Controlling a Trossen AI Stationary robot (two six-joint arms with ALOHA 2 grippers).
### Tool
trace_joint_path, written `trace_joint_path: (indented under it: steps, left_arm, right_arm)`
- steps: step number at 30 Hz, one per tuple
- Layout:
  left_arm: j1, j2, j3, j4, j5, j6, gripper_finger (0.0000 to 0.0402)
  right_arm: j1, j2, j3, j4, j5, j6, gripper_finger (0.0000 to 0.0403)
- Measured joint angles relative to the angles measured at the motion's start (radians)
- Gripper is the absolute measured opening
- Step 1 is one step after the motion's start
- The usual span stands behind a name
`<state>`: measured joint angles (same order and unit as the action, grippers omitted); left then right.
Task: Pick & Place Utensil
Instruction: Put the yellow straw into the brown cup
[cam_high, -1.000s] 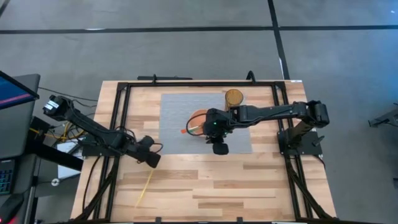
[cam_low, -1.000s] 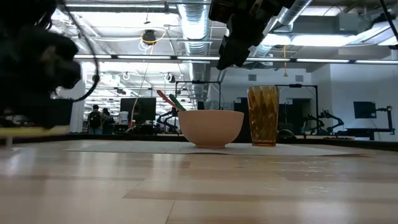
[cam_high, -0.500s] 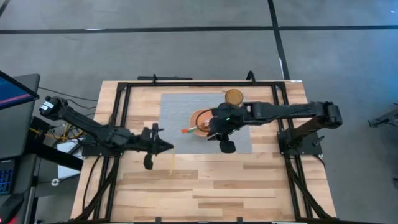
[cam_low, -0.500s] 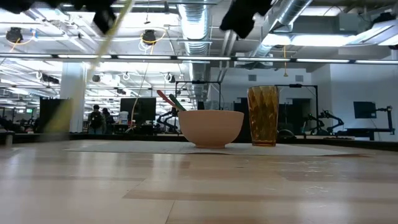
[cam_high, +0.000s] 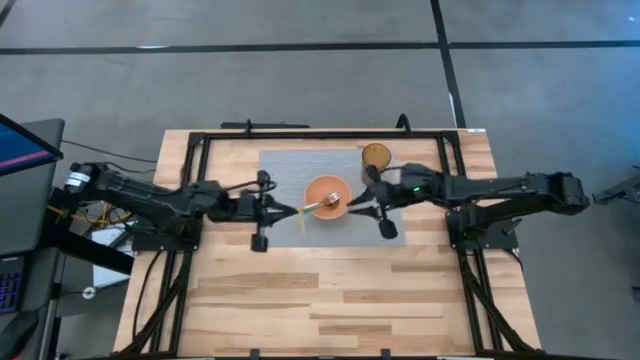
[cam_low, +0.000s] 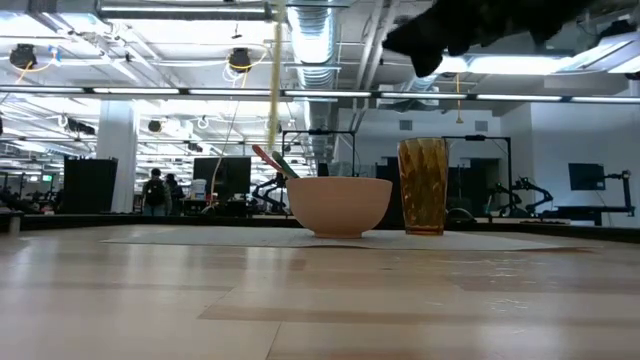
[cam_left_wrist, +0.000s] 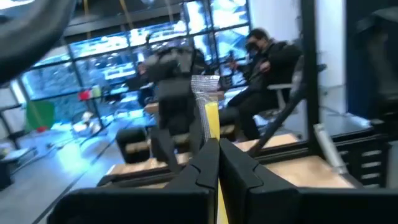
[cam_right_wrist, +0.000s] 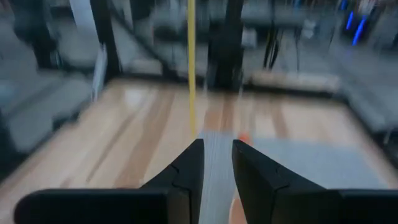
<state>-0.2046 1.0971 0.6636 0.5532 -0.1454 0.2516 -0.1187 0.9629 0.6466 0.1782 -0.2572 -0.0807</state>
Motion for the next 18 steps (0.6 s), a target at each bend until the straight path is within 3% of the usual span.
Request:
trace_joint_path:
  steps: [6, 11, 15, 18]
  left_arm:
    - [0.064, 0.168, 0.057, 0.101, 0.079, 0.043, 0.0006]
    - [0.111, 0.281, 0.141, 0.140, 0.098, 0.044, 0.0006]
    - [0.132, 0.331, 0.180, 0.144, 0.098, 0.044, 0.0006]
    - [0.133, 0.338, 0.182, 0.143, 0.098, 0.044, 0.0006]
  right_arm:
    - [-0.018, 0.055, -0.092, 0.289, -0.027, 0.023, 0.0077]
    - [0.000, 0.121, -0.075, 0.296, -0.049, 0.053, 0.0077]
    - [0.017, 0.162, -0.049, 0.298, -0.154, 0.006, 0.0077]
    - [0.020, 0.186, -0.022, 0.298, -0.133, 0.006, 0.0077]
